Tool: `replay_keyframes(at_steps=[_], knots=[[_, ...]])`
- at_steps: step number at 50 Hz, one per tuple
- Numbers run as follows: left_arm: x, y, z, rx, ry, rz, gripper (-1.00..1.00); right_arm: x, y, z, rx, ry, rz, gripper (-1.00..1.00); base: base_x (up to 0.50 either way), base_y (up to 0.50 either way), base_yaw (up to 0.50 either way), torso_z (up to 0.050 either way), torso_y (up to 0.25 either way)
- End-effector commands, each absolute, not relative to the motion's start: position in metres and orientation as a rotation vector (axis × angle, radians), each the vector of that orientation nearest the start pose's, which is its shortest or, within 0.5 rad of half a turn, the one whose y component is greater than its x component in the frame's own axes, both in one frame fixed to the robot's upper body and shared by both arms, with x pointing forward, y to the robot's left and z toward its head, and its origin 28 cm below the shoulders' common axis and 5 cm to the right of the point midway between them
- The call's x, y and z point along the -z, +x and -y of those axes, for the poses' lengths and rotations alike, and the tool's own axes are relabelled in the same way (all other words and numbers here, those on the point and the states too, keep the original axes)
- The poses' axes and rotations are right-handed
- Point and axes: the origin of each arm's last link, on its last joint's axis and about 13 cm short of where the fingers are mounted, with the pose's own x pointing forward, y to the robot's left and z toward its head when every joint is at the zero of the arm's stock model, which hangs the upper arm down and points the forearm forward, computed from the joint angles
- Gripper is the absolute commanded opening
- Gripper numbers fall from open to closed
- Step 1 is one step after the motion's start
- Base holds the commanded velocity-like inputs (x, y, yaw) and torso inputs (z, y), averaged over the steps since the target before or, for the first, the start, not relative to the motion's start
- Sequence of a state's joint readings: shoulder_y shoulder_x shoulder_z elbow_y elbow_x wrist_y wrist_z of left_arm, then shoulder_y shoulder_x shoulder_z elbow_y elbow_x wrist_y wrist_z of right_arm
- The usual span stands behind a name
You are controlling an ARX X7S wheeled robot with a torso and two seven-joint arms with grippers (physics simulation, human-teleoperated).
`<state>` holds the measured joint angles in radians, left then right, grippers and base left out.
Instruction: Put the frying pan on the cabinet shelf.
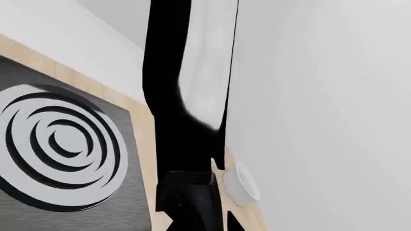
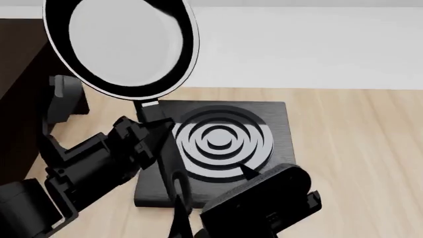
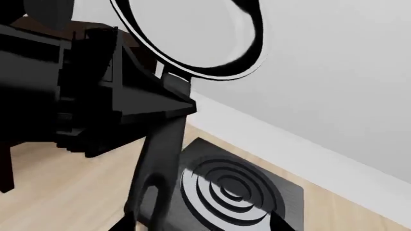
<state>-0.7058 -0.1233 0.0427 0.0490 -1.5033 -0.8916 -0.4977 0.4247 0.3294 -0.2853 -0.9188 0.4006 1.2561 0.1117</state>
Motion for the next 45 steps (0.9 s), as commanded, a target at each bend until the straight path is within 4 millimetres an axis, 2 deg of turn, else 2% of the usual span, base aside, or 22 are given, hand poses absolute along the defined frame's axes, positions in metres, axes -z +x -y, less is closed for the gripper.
replay_keyframes(at_steps=[1,9,22,32,45], knots=[[-0.213,0.301,-0.182,0.546,-0.891,-0.26,-1.0,-0.174,0.194,0.09,-0.341,-0.262,-0.01,1.0,0.0,0.0,0.0,0.0,0.0],[-0.225,0.31,-0.194,0.5,-0.911,-0.212,-1.0,-0.17,0.194,0.093,-0.324,-0.244,-0.012,1.0,0.0,0.0,0.0,0.001,0.003],[-0.245,0.329,-0.216,0.394,-1.112,-0.106,-1.0,-0.168,0.191,0.092,-0.319,-0.233,-0.017,1.0,0.0,0.0,0.0,0.0,0.002],[-0.248,0.342,-0.236,0.282,-1.263,-0.064,-1.0,-0.168,0.191,0.091,-0.32,-0.231,-0.019,1.0,0.0,0.0,0.0,0.001,0.002],[-0.246,0.352,-0.255,0.238,-1.382,-0.048,-1.0,-0.161,0.194,0.089,-0.331,-0.23,-0.018,1.0,0.0,0.0,0.0,0.0,0.002]])
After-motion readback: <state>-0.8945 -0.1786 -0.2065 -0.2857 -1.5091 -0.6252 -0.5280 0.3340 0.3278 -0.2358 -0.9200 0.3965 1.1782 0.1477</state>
